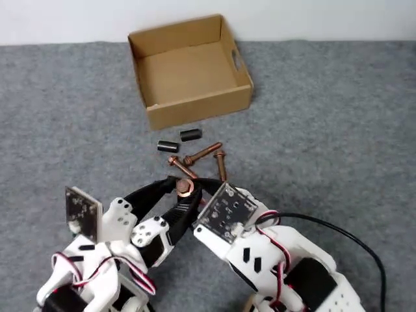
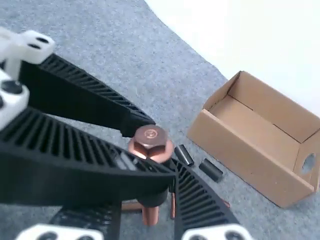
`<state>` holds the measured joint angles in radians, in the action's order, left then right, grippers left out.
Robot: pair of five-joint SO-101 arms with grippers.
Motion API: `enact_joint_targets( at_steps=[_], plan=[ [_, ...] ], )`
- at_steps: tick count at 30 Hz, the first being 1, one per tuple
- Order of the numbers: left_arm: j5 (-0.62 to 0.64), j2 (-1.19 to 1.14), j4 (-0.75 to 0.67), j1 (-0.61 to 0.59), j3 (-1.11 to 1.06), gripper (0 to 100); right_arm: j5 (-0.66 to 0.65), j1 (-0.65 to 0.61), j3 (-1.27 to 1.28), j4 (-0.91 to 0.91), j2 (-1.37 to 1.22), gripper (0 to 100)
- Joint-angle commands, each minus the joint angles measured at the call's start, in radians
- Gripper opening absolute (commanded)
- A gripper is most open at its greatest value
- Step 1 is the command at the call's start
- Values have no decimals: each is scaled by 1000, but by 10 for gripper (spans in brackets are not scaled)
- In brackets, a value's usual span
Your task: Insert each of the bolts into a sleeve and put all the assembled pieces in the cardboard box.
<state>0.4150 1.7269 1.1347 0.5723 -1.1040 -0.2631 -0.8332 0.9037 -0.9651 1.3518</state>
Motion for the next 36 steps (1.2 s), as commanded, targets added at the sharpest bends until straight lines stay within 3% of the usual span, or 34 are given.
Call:
enact_joint_targets(
  at_steps=[1, 6, 10, 15, 19, 27, 36],
  plan=[
    [-35, -17, 31, -26, 30, 203, 0, 5, -64, 30, 2, 8],
    [-95, -17, 38, -121, 97, 203, 3, 10, -60, 28, 1, 8],
    [-94, -17, 60, -127, 159, 194, 91, 30, -58, 19, -1, 8],
    [-95, -8, 57, -135, 194, 8, 235, 163, -40, 22, -47, 8],
    [-92, -9, 57, -219, 179, 4, 377, 278, -46, 28, -130, 8],
    [-98, -8, 57, -586, -62, 5, 477, 378, -180, 28, -375, 8],
    [-222, -8, -92, -677, -352, 5, 485, 487, -488, 93, -740, 8]
  ],
)
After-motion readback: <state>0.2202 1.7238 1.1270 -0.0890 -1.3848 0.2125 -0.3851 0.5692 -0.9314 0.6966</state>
